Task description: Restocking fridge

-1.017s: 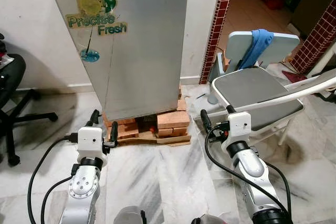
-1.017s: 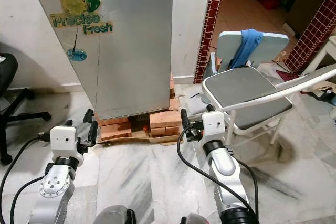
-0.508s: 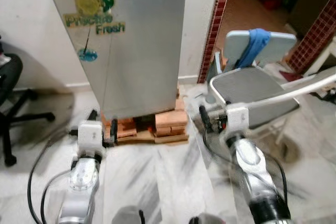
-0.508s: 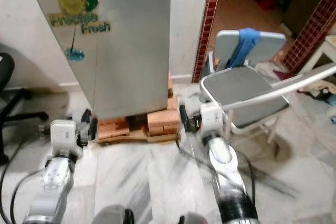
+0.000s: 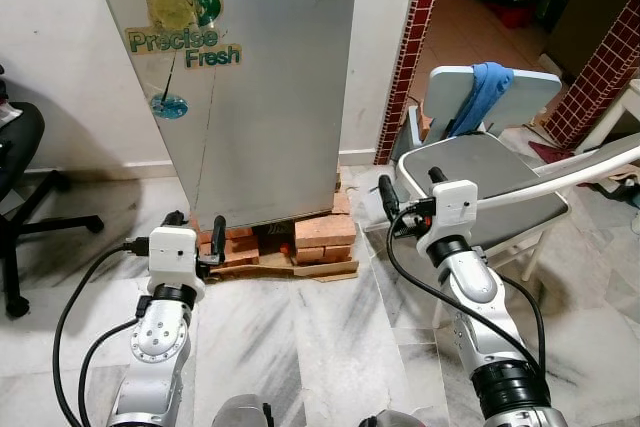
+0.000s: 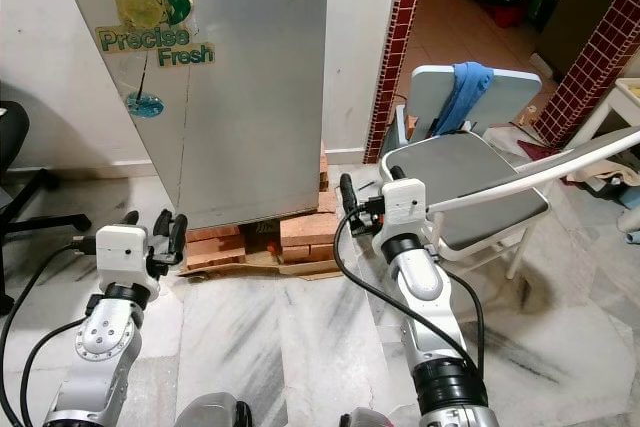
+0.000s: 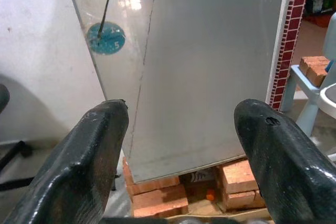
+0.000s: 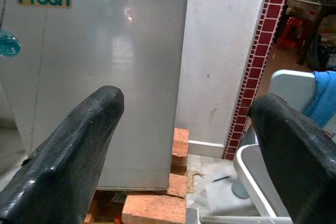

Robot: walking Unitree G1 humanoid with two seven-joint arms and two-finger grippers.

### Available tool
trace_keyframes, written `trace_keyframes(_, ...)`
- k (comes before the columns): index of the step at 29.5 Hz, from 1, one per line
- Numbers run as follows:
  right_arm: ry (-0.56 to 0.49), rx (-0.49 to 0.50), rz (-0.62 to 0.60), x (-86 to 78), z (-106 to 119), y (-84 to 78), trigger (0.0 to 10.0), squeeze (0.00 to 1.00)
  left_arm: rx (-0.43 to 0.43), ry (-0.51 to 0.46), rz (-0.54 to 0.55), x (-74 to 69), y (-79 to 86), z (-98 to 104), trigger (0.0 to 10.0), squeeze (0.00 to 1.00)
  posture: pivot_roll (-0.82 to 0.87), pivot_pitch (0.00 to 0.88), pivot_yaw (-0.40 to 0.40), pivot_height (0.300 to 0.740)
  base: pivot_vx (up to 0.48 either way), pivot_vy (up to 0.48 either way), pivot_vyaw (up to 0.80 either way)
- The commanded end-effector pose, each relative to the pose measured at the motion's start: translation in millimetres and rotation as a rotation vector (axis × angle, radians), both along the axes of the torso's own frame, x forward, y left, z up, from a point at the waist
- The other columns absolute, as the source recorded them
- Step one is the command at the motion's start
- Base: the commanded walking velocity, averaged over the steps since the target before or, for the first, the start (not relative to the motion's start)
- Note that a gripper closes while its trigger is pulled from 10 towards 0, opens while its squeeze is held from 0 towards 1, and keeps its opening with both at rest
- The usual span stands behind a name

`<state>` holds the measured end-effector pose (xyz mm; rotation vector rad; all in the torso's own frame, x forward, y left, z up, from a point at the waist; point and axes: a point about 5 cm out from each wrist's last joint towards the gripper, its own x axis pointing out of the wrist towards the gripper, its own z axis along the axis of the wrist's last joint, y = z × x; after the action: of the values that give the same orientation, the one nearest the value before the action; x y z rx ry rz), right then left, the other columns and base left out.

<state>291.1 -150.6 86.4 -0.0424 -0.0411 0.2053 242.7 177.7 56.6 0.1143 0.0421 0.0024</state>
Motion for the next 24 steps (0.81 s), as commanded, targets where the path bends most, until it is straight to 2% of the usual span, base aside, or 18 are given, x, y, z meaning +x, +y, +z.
trace_keyframes(1, 0.017, -0.002, -0.008, -1.7, -3.6, -3.1, 10.0, 0.00, -0.019, 0.034, 0.009, -0.9, 1.7, -4.5, 10.0, 0.00, 0.10, 0.000, 0.002, 0.740, 0.000, 0.000, 0.00)
trace_keyframes(5, 0.023, -0.004, -0.004, -2.6, -4.5, -3.9, 10.0, 0.00, -0.014, 0.047, 0.011, -0.6, 1.7, -5.9, 10.0, 0.00, 0.10, 0.000, 0.000, 0.740, 0.000, 0.085, 0.00)
trace_keyframes(13, 0.030, -0.002, -0.003, -0.6, -4.5, -4.2, 10.0, 0.00, -0.009, 0.055, -0.013, -1.8, 4.7, -7.0, 10.0, 0.00, 0.11, 0.011, 0.001, 0.740, 0.000, 0.480, 0.00)
trace_keyframes(19, 0.050, 0.003, 0.053, -3.4, -7.8, 9.0, 10.0, 0.00, 0.015, 0.044, 0.031, 3.9, 19.5, -3.4, 10.0, 0.00, 0.12, 0.015, -0.006, 0.740, 0.000, 0.480, 0.00)
trace_keyframes(24, 0.035, -0.017, 0.068, -1.3, -5.4, 8.5, 10.0, 0.00, 0.011, 0.031, 0.026, 6.7, 16.4, 0.3, 10.0, 0.00, 0.11, 0.025, -0.004, 0.740, 0.000, 0.480, -0.74)
